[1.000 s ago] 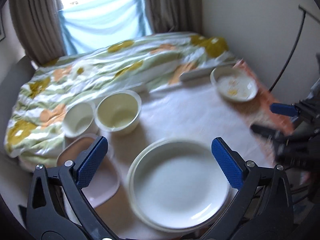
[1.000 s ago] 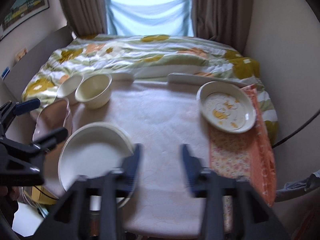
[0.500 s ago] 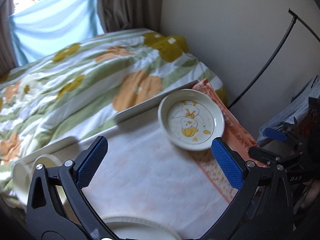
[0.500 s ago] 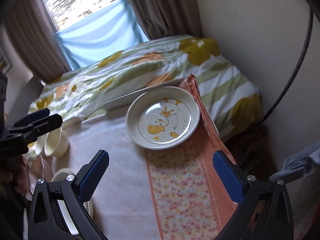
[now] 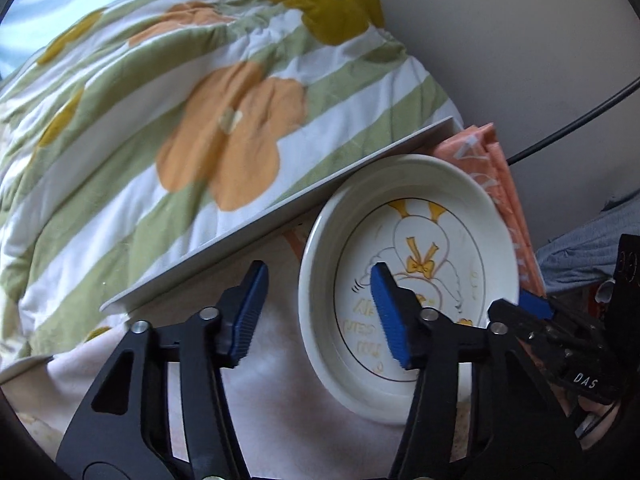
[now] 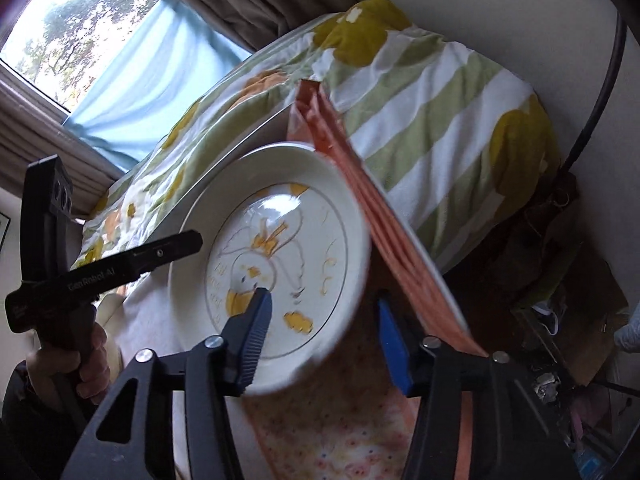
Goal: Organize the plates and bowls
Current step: 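Grasp the rim of the small duck plate with both grippers, then carry the duck plate with both grippers over the plate stack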
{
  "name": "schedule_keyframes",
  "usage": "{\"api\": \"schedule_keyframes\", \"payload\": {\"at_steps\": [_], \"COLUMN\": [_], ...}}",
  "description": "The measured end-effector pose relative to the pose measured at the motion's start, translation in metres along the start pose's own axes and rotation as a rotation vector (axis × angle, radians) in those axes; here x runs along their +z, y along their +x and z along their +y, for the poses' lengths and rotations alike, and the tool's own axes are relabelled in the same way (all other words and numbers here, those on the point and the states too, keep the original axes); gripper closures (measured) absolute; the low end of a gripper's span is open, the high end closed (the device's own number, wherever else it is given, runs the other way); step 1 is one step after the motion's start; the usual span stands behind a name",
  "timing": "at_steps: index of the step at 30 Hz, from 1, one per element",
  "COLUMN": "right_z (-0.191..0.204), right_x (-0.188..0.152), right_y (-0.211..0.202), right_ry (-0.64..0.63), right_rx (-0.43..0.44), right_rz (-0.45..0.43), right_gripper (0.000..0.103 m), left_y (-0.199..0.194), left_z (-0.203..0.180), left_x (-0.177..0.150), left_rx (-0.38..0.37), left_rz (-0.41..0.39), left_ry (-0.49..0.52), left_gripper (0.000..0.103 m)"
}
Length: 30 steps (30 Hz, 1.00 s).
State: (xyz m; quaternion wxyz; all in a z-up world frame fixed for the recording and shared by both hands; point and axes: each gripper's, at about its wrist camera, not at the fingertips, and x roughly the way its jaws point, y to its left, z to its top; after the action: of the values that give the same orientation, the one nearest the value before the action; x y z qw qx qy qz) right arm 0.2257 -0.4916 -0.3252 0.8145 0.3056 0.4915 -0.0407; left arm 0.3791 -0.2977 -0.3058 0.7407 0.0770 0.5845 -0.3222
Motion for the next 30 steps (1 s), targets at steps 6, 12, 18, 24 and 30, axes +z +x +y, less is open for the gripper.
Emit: {"api": "schedule_keyframes", "payload": {"at_steps": [6,12,18,24,30], "right_z": [-0.002,-0.004,-0.004,0.008,0.036], "right_x": [0.010,0.011,0.011,0.010,0.001], "right_y": [0.006,0.013,0.009,-0.006,-0.033], "right_ry": [0.010,-0.006,-0.021,-0.064,-0.129], "right_rx": [-0.035,-0.088,-0.080,-0.055,-0.006], "right_rz": [-0.005,0.010,0.015,-0.004,-0.027], "right_gripper": [0.073,0.091,0.091,0.091,0.091], "left_y": [0.003,0.003,-0.007,-0.039,-0.100], "left_z": [0.004,-0.004,-0.009,-0.007,-0.005], "left_x": [0.003,0.001,-0.003,-0.013,-0.041], "left_rx": [0.003,0.029,0.068,0.074,0.098], "left_rz": [0.025,0.021,0.007,-0.040,-0.123], "left_ry": [-0.001,0.041,0.058,0.027,0.002], "left_gripper": [0.086,0.089,0.090,0.090,0.090]}}
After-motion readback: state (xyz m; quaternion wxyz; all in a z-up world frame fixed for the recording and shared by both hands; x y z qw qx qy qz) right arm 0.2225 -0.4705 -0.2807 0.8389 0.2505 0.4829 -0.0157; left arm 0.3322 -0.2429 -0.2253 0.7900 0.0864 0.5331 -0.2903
